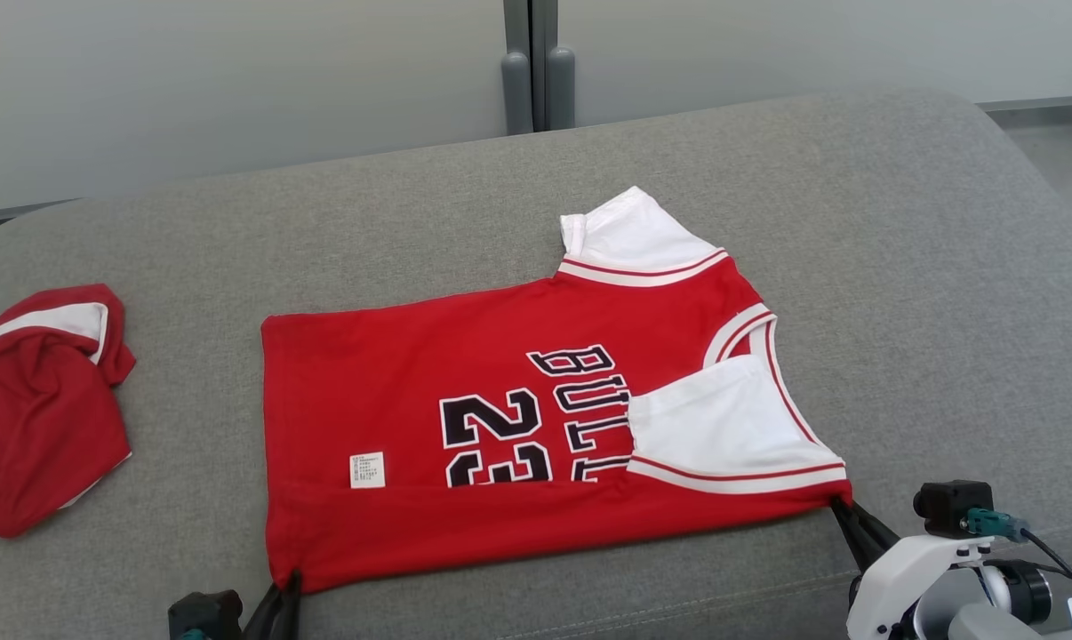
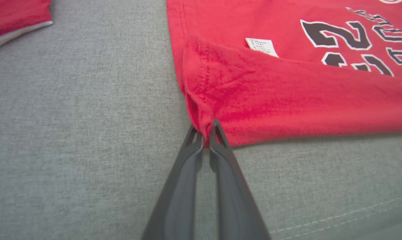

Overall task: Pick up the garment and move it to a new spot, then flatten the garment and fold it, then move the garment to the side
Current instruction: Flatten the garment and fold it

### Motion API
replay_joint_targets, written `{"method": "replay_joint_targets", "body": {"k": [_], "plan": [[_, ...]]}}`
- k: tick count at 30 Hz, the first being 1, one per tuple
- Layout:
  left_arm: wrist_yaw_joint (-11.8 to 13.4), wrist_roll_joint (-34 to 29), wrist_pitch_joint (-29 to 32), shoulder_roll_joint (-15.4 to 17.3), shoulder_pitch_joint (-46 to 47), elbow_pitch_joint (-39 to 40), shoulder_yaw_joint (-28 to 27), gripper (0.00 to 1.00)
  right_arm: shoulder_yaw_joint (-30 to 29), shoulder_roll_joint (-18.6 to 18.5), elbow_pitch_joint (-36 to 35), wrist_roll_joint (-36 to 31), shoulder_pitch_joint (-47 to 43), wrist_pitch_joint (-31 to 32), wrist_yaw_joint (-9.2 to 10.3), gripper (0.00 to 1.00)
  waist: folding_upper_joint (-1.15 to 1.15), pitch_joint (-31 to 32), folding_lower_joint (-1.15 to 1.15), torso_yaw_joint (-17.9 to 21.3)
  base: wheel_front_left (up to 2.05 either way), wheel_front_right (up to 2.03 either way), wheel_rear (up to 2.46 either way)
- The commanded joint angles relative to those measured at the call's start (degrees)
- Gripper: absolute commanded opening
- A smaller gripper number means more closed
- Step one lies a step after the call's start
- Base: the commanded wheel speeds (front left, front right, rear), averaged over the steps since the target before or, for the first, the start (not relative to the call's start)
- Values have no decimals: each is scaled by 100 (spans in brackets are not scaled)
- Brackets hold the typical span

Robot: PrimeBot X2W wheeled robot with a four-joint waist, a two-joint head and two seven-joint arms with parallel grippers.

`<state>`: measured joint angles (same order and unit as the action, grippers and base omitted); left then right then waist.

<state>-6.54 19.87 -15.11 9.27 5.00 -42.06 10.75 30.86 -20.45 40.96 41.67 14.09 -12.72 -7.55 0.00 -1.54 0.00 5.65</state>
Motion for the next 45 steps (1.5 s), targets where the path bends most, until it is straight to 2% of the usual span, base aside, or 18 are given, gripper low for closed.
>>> {"method": "replay_joint_targets", "body": {"k": [1,10,11,12,13,14,15,21,29,36,45], "plan": [[34,22,8,11,-132,-21,-38,0,-32,4,20,-41,-5,-24,13,0,0,7,0,-39,0,0,0],[5,61,9,-23,-67,-167,87,0,-140,37,101,-111,-140,253,12,0,0,17,0,-207,0,0,0],[26,59,9,-23,-49,-181,89,41,-147,43,113,-121,-152,291,12,0,0,19,0,-212,0,0,0],[58,53,9,-19,-36,-176,80,94,-163,52,112,-128,-154,297,12,0,0,22,0,-212,0,0,0],[71,50,9,-19,-33,-169,75,100,-173,58,110,-136,-160,301,12,40,0,24,0,-209,0,0,0],[83,47,9,-19,-36,-155,68,100,-184,61,87,-162,-165,276,12,87,0,26,0,-204,0,0,0],[119,36,9,-15,-41,-102,44,100,-208,65,68,-165,-174,259,12,100,0,28,0,-199,0,0,0],[232,-27,9,33,-172,290,-131,100,-358,28,-178,-114,-207,161,11,100,0,42,0,-171,0,0,0],[408,-276,8,20,-388,1316,-468,100,-785,-38,-725,-408,-150,-87,11,100,0,76,0,-165,0,0,0],[517,-609,7,-112,-623,2272,-806,100,-1261,184,-1234,-953,-290,-241,10,100,0,102,0,-232,0,0,0],[560,-831,8,-245,-789,2806,-1205,100,-1795,526,-1928,-1609,-521,-256,10,100,0,98,0,-269,0,0,0]]}}
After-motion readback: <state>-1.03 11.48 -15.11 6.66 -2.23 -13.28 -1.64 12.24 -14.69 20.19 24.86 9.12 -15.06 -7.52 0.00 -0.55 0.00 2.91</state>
